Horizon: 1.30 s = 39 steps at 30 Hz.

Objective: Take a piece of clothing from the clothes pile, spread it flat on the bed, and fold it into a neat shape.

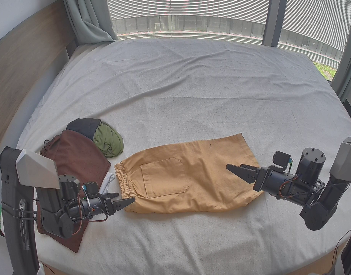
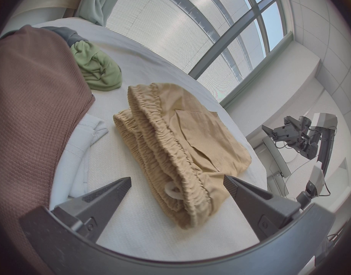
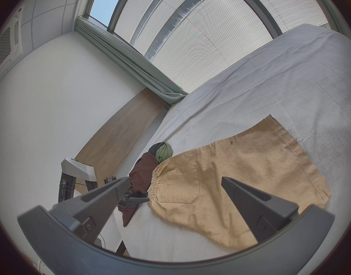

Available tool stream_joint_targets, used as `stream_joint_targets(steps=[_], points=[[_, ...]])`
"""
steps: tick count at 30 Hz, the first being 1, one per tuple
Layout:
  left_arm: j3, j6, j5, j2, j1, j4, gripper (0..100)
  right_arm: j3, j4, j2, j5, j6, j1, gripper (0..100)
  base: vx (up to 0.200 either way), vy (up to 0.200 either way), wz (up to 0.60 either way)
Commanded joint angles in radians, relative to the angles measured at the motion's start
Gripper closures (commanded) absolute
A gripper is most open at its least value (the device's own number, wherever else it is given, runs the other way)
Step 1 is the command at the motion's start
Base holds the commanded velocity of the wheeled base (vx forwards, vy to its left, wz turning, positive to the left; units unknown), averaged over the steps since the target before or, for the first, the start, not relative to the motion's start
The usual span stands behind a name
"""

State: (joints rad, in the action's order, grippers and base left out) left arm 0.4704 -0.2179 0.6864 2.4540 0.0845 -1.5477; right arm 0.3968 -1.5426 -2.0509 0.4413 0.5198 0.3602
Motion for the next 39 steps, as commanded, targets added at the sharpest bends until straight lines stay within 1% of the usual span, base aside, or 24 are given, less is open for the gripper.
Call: stream_joint_targets(steps=[1,4,16,18,19,20,24,29,39], points=[[0.039,-0.029,-0.039,0.054,0.018,0.000,0,0.000,-0.001,-0.012,0.001,0.000,0.000,0,0.000,0.000,0.00],[0.060,-0.089,-0.102,0.066,0.040,-0.002,0,0.000,-0.001,-0.028,0.001,-0.003,0.002,0,0.000,0.000,0.00],[0.060,-0.250,-0.120,0.054,0.083,-0.002,0,-0.001,-0.001,-0.038,0.001,-0.003,0.003,0,0.000,0.000,0.00],[0.060,-0.268,-0.130,0.043,0.087,-0.002,0,-0.001,-0.001,-0.040,0.001,-0.003,0.003,0,0.000,0.000,0.00],[0.062,-0.307,-0.146,0.036,0.098,-0.002,0,-0.001,-0.001,-0.045,0.001,-0.003,0.003,0,0.000,0.000,0.00],[0.063,-0.325,-0.156,0.033,0.101,-0.002,0,-0.001,-0.001,-0.045,0.001,-0.003,0.003,0,0.000,0.000,0.00],[0.066,-0.377,-0.182,0.017,0.123,-0.003,0,-0.001,-0.001,-0.045,0.001,-0.003,0.003,0,0.000,0.000,0.00],[0.082,-0.390,-0.219,0.017,0.133,-0.005,0,-0.001,-0.001,-0.045,0.001,-0.003,0.003,0,0.000,0.000,0.00],[0.082,-0.391,-0.243,0.022,0.141,-0.005,0,-0.001,-0.001,-0.046,0.001,-0.003,0.003,0,0.000,0.000,0.00]])
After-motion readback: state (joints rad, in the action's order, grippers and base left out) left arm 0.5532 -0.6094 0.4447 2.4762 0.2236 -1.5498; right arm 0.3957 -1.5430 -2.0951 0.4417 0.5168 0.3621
